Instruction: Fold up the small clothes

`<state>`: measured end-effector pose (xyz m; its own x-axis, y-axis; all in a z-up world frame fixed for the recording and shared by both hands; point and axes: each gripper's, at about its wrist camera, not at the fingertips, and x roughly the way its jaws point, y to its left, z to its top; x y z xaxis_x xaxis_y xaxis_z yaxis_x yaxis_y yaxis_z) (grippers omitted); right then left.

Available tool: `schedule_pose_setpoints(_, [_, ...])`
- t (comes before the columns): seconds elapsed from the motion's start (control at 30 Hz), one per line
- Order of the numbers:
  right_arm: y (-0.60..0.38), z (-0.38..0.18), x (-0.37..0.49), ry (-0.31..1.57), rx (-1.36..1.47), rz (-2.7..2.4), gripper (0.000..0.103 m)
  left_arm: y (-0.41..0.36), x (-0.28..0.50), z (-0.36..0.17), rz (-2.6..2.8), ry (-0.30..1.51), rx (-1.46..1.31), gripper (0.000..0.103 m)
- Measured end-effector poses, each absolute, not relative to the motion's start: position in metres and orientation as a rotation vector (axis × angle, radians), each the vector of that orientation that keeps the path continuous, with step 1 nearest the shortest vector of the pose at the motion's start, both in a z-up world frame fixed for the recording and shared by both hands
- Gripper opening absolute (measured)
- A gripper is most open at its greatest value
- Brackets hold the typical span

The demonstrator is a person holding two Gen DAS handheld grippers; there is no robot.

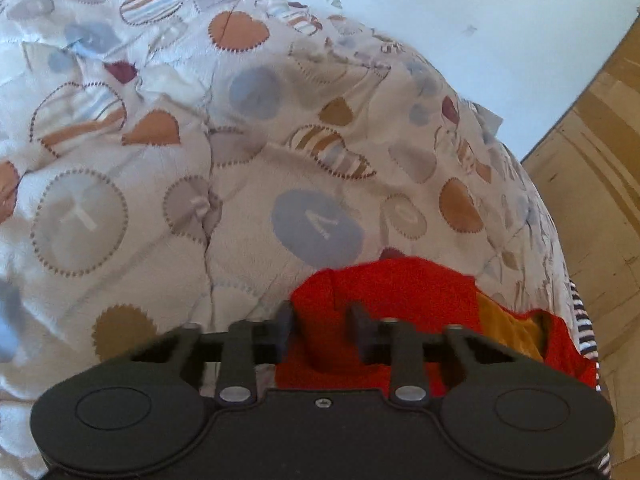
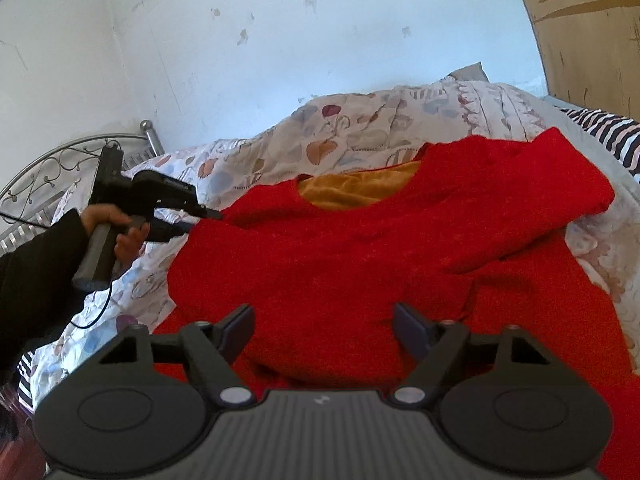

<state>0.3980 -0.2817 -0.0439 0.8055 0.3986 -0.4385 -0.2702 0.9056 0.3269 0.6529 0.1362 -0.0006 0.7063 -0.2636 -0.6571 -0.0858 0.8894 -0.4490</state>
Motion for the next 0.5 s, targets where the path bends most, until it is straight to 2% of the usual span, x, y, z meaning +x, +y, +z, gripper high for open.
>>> schedule_pose_setpoints(0.07, [-0.282, -0.044, 0.397, 0.524, 0.255, 0.366, 0.082, 0.130, 0.652, 0.006, -0.089, 0.747, -0.408, 0.009])
schedule_pose_setpoints(0.27, [-0.279, -0.048, 0.398, 0.540, 0.243, 0.376, 0.082, 0.090, 0.636, 0.027, 0.025, 0.566, 0.031, 0.005])
schedule_pose_setpoints(0.33, [-0.276, -0.049, 0.398, 0.544, 0.231, 0.374, 0.082, 0.080, 0.636, 0.024, 0.043, 0.560, 0.112, 0.005])
schedule_pose_setpoints(0.43, [-0.275, -0.049, 0.398, 0.547, 0.222, 0.371, 0.083, 0.088, 0.643, 0.018, 0.026, 0.617, 0.035, 0.007])
schedule_pose_setpoints(0.47, [-0.274, -0.050, 0.398, 0.547, 0.222, 0.370, 0.084, 0.096, 0.644, 0.017, -0.003, 0.628, -0.030, 0.012])
schedule_pose_setpoints(0.5, [-0.275, -0.050, 0.398, 0.545, 0.223, 0.371, 0.084, 0.103, 0.643, 0.017, -0.025, 0.632, -0.079, 0.022])
